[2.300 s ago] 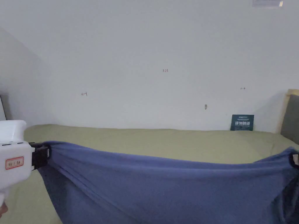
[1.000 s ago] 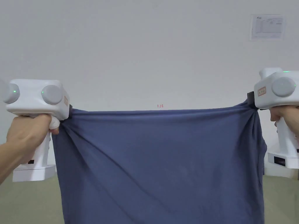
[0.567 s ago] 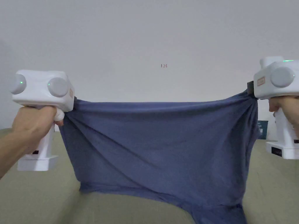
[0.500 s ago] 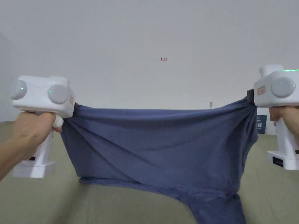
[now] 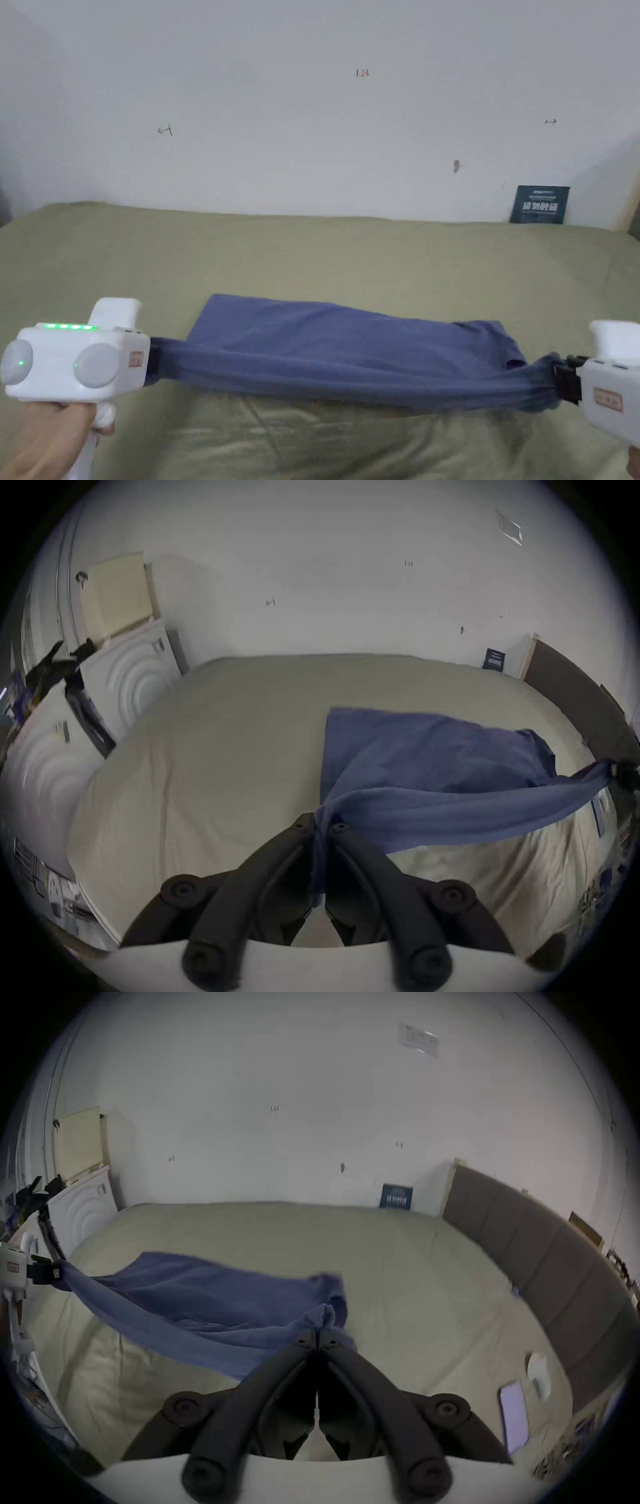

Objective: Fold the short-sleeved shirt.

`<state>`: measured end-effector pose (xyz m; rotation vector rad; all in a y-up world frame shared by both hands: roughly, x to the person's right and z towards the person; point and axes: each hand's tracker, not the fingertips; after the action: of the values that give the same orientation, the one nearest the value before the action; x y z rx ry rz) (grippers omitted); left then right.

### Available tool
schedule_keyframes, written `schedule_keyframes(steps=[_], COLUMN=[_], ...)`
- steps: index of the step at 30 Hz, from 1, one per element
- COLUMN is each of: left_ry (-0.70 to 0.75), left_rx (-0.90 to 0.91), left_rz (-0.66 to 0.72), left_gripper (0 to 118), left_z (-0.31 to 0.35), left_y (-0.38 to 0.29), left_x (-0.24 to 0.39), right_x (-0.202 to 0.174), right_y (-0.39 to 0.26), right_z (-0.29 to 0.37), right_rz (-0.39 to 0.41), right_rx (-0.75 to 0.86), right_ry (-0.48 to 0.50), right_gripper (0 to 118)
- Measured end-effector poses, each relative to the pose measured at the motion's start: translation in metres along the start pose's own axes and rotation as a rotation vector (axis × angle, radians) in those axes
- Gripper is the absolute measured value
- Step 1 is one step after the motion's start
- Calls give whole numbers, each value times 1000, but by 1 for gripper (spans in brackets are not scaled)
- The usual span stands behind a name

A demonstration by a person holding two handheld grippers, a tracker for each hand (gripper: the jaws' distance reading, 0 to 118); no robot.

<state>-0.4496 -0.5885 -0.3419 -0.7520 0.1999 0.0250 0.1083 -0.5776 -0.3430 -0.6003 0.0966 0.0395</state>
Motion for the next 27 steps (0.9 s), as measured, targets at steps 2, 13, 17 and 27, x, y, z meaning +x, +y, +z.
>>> schedule_keyframes(steps=[2, 13, 17, 27], left_ry=[-16, -62, -68, -80], left_rx=[-5, -55, -79, -82], left_rz=[12, 76, 60, 108], left_gripper=[5, 5, 5, 107], left_z=[17, 101, 97, 90], left_y=[-37, -170, -183, -196], left_x=[-8, -36, -34, -39], right_x=[7, 13, 10, 12], right_y=[-35, -151, -165, -167], right_z=[16, 124, 122, 104], right_rz=[-45, -86, -74, -112], right_rx=[-30, -47, -61, -101], right_ry=[17, 23, 12, -1], right_gripper=[0, 0, 0, 111])
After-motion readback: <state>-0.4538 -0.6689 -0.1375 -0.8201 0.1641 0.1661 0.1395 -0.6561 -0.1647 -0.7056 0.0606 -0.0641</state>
